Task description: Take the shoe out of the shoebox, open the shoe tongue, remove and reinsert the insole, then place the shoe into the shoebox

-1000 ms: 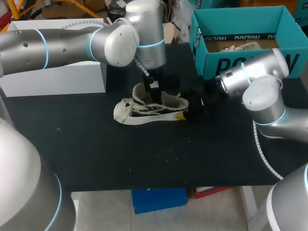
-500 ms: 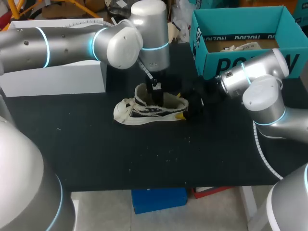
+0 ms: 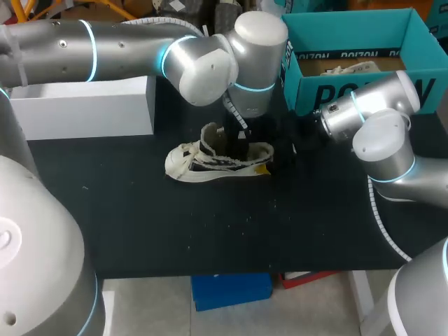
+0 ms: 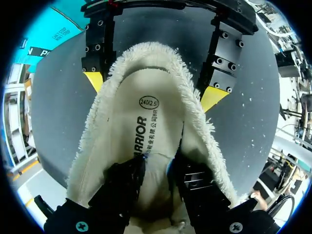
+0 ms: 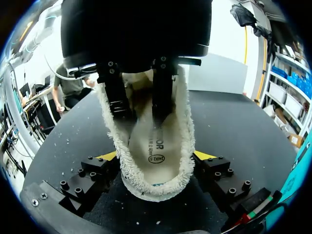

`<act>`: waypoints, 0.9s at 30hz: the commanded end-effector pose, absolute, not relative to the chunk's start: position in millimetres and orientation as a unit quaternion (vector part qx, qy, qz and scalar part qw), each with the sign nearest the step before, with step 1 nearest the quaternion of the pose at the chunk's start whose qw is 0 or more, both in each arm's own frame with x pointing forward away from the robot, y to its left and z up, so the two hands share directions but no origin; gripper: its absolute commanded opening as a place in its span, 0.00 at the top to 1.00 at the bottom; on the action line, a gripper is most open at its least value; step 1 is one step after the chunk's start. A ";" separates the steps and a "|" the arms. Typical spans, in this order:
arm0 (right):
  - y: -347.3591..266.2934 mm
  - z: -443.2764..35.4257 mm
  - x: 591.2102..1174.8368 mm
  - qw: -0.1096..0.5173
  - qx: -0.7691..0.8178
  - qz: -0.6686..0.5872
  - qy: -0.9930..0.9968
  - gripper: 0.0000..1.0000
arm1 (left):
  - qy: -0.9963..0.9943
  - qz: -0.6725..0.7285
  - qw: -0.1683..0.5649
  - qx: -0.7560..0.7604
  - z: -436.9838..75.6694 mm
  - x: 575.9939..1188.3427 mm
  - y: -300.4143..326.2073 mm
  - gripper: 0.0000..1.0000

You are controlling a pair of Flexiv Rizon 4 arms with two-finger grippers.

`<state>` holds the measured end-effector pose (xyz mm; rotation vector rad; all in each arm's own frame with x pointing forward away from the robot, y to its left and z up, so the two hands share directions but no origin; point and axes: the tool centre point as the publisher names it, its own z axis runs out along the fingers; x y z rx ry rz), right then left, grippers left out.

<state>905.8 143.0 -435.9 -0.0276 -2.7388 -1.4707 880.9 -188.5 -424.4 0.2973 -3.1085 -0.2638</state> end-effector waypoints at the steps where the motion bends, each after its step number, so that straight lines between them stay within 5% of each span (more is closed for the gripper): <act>1: 142.8 -438.9 907.4 0.017 -0.010 -0.473 -0.881 1.00 | -0.988 -0.108 -0.050 0.097 -460.1 871.1 -182.9 0.61; 27: 142.8 -438.9 907.4 0.017 -0.010 -0.473 -0.881 1.00 | -0.973 -0.054 -0.205 0.096 -475.2 892.2 -150.1 0.75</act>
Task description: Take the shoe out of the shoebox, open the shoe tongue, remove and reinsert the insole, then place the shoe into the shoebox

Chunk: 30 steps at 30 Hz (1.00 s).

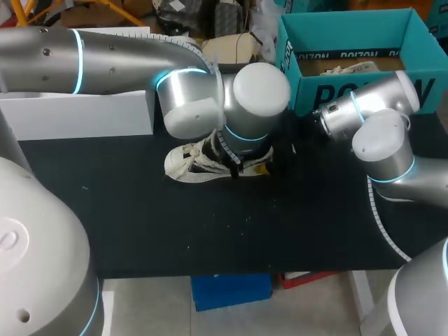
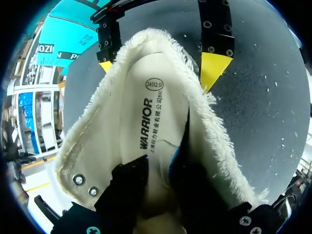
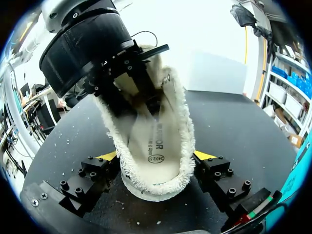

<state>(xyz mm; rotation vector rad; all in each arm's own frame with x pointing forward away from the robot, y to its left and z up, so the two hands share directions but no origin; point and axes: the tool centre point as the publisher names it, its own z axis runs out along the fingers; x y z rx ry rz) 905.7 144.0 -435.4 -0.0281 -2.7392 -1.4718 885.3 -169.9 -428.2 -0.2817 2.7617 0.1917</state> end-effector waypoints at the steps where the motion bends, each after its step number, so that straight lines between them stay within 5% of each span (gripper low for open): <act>1: 142.8 -438.9 907.4 0.017 -0.010 -0.473 -0.881 1.00 | 0.972 0.052 0.207 -0.095 -474.3 892.7 -150.4 0.76; 10: 142.8 -438.9 907.4 0.017 -0.010 -0.473 -0.881 1.00 | 0.983 0.029 0.174 -0.061 -478.0 896.9 -160.0 0.83; 11: 142.8 -438.9 907.4 0.017 -0.010 -0.473 -0.881 1.00 | 0.983 0.036 0.171 -0.058 -477.4 897.1 -160.2 1.00; 30: 142.8 -438.9 907.4 0.017 -0.010 -0.473 -0.881 1.00 | 0.998 0.006 0.061 0.003 -428.6 845.2 -177.9 1.00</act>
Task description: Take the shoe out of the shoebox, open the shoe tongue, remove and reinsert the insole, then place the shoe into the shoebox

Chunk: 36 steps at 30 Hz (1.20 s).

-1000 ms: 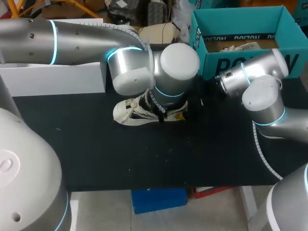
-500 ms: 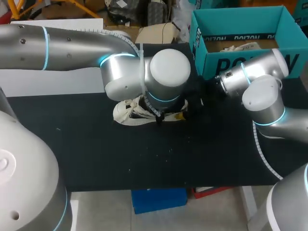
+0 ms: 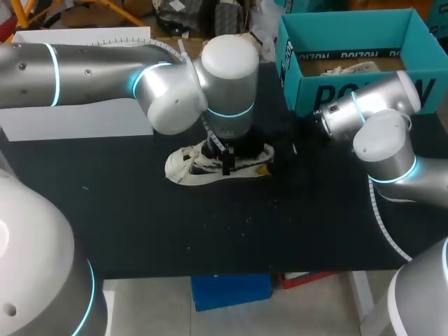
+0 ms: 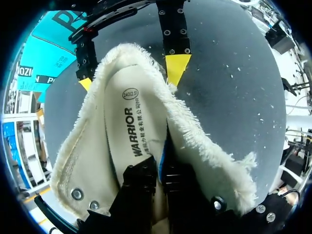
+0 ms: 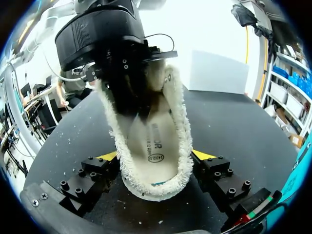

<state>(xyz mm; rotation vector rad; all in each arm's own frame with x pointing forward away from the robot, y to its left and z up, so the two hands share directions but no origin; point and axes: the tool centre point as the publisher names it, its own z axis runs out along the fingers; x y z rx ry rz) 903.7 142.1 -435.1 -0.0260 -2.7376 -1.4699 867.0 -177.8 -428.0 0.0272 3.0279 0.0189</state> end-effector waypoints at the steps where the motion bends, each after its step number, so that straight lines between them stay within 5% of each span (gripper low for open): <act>1: 142.8 -438.9 907.4 0.017 -0.010 -0.473 -0.881 1.00 | 0.998 0.004 0.062 -0.004 -424.4 843.8 -178.1 1.00; 35: 142.8 -438.9 907.4 0.017 -0.010 -0.473 -0.881 1.00 | 0.994 -0.048 0.103 0.007 -405.2 870.6 -179.4 1.00; 36: 142.8 -438.9 907.4 0.017 -0.010 -0.473 -0.881 1.00 | 0.993 -0.050 0.105 0.013 -406.2 870.8 -181.9 0.95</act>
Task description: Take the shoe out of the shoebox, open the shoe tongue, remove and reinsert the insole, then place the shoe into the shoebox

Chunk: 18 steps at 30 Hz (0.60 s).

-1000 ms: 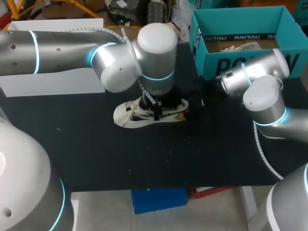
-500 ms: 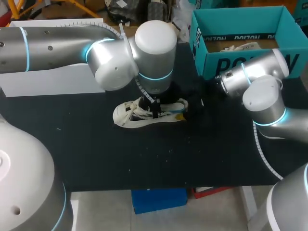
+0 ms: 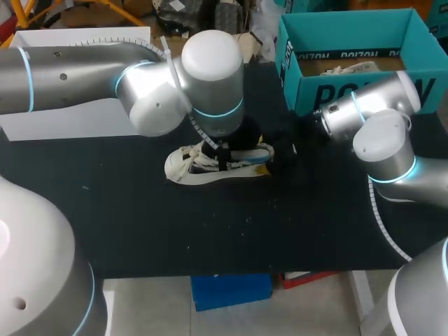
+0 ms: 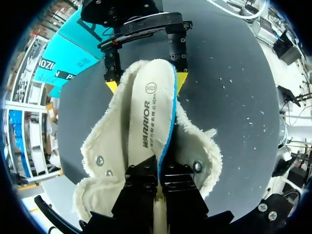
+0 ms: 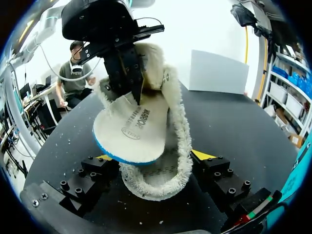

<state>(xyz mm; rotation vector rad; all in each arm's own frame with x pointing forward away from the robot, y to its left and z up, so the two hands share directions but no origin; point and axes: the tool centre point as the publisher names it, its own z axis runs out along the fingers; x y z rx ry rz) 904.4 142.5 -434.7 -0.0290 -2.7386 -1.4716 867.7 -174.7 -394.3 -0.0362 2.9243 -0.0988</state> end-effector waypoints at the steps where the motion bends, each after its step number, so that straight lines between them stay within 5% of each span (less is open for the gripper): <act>1: 142.8 -438.9 907.4 0.017 -0.010 -0.473 -0.881 1.00 | 0.993 -0.056 0.104 0.025 -406.9 870.9 -184.1 0.86; 6: 142.8 -438.9 907.4 0.017 -0.010 -0.473 -0.881 1.00 | 0.990 -0.086 0.103 0.049 -409.2 871.2 -187.9 0.51; 8: 142.8 -438.9 907.4 0.017 -0.010 -0.473 -0.881 1.00 | 0.989 -0.091 0.106 0.051 -408.9 871.7 -187.5 0.45; 18: 142.8 -438.9 907.4 0.017 -0.010 -0.473 -0.881 1.00 | 0.985 -0.104 0.132 0.047 -409.0 873.2 -198.2 0.50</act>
